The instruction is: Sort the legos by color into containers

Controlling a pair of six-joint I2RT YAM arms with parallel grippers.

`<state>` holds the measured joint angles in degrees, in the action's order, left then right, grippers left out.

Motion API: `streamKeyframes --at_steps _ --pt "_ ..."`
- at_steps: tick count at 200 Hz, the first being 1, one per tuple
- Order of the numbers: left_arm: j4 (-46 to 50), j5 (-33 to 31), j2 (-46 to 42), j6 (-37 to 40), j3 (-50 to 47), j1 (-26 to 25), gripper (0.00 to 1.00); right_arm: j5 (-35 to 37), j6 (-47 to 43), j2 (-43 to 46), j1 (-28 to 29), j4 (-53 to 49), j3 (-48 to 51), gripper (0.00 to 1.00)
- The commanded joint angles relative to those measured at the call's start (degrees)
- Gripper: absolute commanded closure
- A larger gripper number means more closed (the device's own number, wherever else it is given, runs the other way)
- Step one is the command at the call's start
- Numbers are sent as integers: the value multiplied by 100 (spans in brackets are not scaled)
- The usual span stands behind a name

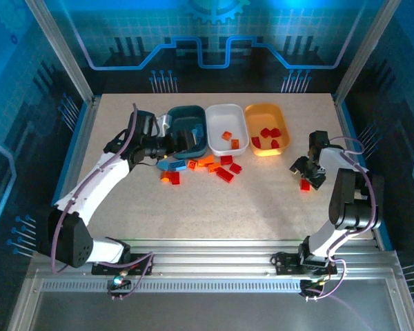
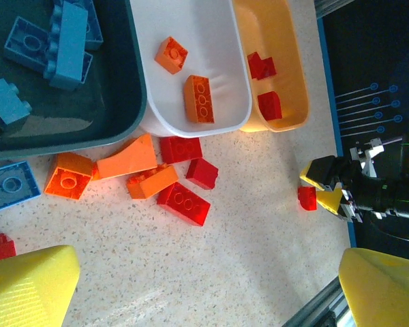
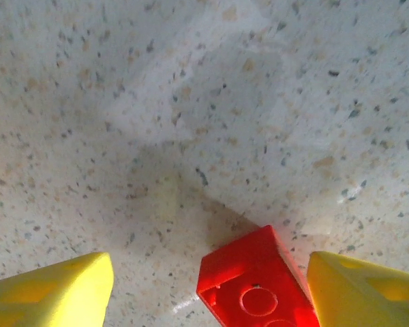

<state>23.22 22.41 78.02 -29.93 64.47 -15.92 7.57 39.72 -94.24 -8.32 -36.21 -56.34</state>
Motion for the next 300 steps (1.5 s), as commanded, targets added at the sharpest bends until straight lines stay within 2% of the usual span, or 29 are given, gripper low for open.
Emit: streamKeyframes --at_steps 1,36,63,70,109,120,140,155,185,219,243,280,290,300 --pt "130 167 -284 43 -130 -43 1 178 -123 -86 71 -360 37 26" --pt "173 193 -365 46 -171 -42 1 51 -193 -105 208 -317 118 32" --pt "224 202 -466 46 -205 -49 1 51 -237 -285 208 -291 60 42" --pt "264 186 -500 55 -207 -51 1 84 -228 -294 208 -291 47 47" --pt "481 66 -678 132 -225 -45 1 -10 -268 -156 263 -205 107 68" --pt "555 20 -699 167 -209 -49 1 4 -307 28 419 -170 134 71" --pt "637 -152 -751 168 -245 -43 1 162 -357 478 981 -240 -84 71" --pt "657 -507 -826 60 -360 -34 1 426 -438 633 1468 -334 -581 71" --pt "520 -930 -935 -119 -753 127 1 959 -686 110 2053 -466 -1927 71" --pt "435 -872 -926 -348 -1372 556 1 1170 -1084 -1163 2090 -701 -3421 70" --pt "395 -742 -861 -520 -1785 737 1 1069 -1324 -1940 2006 -913 -4263 70" --pt "98 -519 -867 -836 -2306 766 1 936 -1501 -2633 1890 -1084 -4916 68" --pt "48 -477 -869 -882 -2368 766 1 904 -1520 -2747 1867 -1129 -5029 65" --pt "4 -428 -868 -905 -2391 766 1 858 -1540 -2795 1843 -1162 -5114 53"
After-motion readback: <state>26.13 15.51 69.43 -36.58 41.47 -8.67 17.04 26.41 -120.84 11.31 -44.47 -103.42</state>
